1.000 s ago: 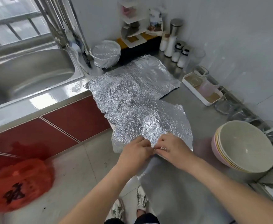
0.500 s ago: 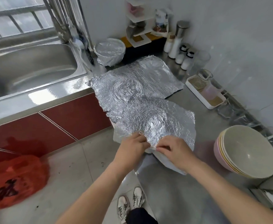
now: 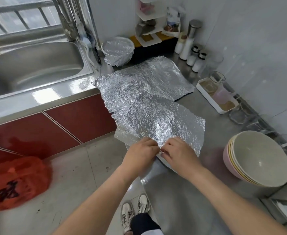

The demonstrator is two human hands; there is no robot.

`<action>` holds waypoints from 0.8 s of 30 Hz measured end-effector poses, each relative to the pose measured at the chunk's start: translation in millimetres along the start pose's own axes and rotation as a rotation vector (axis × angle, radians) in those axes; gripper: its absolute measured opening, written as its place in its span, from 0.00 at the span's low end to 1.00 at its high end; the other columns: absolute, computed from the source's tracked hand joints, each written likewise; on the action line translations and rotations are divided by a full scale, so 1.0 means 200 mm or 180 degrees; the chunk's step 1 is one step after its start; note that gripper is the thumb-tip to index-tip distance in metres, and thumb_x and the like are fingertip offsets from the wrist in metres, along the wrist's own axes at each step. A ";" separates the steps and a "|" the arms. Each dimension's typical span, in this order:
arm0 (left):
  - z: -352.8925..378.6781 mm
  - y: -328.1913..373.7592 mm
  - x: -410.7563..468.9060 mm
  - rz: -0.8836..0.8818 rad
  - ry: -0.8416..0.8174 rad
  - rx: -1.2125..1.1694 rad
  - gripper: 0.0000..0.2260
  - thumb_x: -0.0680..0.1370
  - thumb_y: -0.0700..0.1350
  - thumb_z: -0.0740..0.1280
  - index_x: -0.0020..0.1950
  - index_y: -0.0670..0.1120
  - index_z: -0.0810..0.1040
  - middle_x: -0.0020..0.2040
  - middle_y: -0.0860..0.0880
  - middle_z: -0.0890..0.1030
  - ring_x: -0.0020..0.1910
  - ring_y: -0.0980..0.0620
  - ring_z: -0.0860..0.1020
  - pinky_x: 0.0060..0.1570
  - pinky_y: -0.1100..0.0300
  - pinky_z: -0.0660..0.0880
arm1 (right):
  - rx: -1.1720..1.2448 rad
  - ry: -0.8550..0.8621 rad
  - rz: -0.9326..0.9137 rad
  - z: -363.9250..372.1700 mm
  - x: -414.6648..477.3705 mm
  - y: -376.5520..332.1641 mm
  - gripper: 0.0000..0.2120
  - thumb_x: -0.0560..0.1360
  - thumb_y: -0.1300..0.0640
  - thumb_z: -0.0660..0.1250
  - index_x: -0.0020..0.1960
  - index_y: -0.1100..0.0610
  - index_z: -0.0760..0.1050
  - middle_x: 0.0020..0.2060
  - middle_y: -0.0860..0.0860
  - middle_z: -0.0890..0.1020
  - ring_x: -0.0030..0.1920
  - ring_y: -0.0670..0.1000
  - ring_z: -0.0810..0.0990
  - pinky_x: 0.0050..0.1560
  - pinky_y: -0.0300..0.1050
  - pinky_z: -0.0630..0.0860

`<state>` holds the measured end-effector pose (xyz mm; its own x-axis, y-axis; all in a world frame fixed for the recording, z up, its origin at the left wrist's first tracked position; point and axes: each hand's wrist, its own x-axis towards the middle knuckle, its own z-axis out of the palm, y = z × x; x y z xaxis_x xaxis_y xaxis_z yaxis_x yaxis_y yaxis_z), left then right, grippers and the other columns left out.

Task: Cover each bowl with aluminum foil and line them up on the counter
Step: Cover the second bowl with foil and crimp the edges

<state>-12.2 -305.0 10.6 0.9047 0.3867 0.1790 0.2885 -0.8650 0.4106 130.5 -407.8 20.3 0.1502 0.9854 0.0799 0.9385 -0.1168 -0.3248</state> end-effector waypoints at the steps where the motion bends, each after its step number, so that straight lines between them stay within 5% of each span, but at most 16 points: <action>1: 0.01 0.00 0.00 0.0052 0.0015 0.0041 0.03 0.70 0.43 0.74 0.43 0.48 0.84 0.41 0.54 0.81 0.42 0.50 0.77 0.33 0.58 0.76 | -0.0102 0.0043 -0.0069 0.00 0.00 0.00 0.06 0.68 0.56 0.76 0.40 0.56 0.80 0.38 0.49 0.77 0.40 0.54 0.76 0.39 0.50 0.77; 6: 0.02 0.00 -0.02 0.0139 0.0132 0.0133 0.13 0.76 0.47 0.59 0.44 0.46 0.84 0.43 0.52 0.81 0.42 0.49 0.78 0.36 0.55 0.77 | -0.0434 0.0274 -0.0355 0.02 -0.01 0.02 0.06 0.71 0.55 0.74 0.39 0.55 0.77 0.37 0.49 0.76 0.39 0.53 0.74 0.38 0.47 0.73; 15: 0.04 -0.02 -0.03 0.0154 0.0321 -0.0122 0.13 0.75 0.46 0.61 0.43 0.45 0.85 0.44 0.51 0.83 0.46 0.51 0.79 0.45 0.58 0.76 | -0.0665 0.0636 -0.0347 0.07 -0.04 -0.01 0.10 0.67 0.63 0.75 0.34 0.56 0.74 0.32 0.51 0.72 0.35 0.54 0.69 0.38 0.45 0.61; 20: 0.02 -0.03 -0.04 -0.0075 0.0206 -0.0136 0.13 0.74 0.46 0.60 0.42 0.47 0.85 0.46 0.55 0.84 0.54 0.53 0.79 0.45 0.60 0.79 | -0.0482 0.0612 0.0000 0.14 -0.06 -0.08 0.09 0.69 0.58 0.76 0.37 0.55 0.76 0.34 0.50 0.74 0.36 0.53 0.72 0.37 0.47 0.69; 24: -0.02 -0.01 -0.09 -0.0236 0.0280 -0.0160 0.17 0.75 0.46 0.57 0.49 0.48 0.85 0.51 0.55 0.83 0.57 0.53 0.78 0.50 0.62 0.79 | 0.0228 0.0557 0.0030 0.08 -0.07 -0.08 0.10 0.77 0.51 0.62 0.45 0.54 0.81 0.38 0.47 0.77 0.40 0.50 0.73 0.41 0.44 0.73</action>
<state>-29.8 -308.3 10.1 0.8499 0.4774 0.2232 0.3354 -0.8167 0.4696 108.6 -417.7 8.9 0.2164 0.9471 0.2371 0.9133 -0.1105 -0.3921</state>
